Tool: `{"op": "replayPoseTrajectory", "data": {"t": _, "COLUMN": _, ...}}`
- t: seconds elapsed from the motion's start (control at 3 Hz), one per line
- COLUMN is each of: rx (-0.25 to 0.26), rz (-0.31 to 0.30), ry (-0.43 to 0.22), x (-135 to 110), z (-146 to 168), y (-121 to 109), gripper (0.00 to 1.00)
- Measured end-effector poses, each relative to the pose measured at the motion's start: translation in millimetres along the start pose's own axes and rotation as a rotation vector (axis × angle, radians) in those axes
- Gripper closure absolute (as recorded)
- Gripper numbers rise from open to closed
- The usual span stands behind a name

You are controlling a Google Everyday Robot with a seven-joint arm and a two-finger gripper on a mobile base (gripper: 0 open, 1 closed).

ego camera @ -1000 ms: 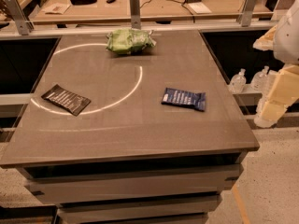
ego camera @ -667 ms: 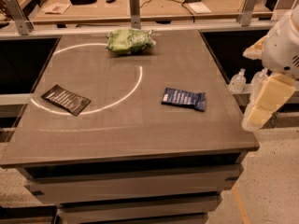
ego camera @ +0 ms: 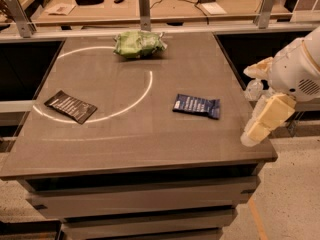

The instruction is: Move rxbar blueberry near green jalapeno chip bag

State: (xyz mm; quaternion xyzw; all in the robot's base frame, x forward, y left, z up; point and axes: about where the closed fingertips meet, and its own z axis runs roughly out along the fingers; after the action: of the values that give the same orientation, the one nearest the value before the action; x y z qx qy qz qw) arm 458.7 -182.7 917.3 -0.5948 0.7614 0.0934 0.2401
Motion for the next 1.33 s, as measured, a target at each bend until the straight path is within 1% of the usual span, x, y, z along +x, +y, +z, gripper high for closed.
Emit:
{"op": "replayPoseTrajectory", "data": {"t": 0.33, "rx": -0.003, "rz": 0.046, "ry": -0.179, "x": 1.6, "z": 15.2, "y": -5.7, "gripper": 0.0}}
{"op": "replayPoseTrajectory", "data": {"t": 0.67, "rx": 0.043, "rz": 0.063, "ry": -0.281, "x": 5.1, "z": 24.4, "y": -19.5, "gripper": 0.0}}
{"op": "replayPoseTrajectory", "data": {"t": 1.0, "rx": 0.043, "rz": 0.06, "ry": -0.281, "x": 3.9, "z": 25.2, "y": -19.9, "gripper": 0.0}}
{"op": "replayPoseTrajectory", "data": {"t": 1.33, "rx": 0.073, "rz": 0.062, "ry": -0.263, "x": 2.1, "z": 32.9, "y": -27.1, "gripper": 0.0}}
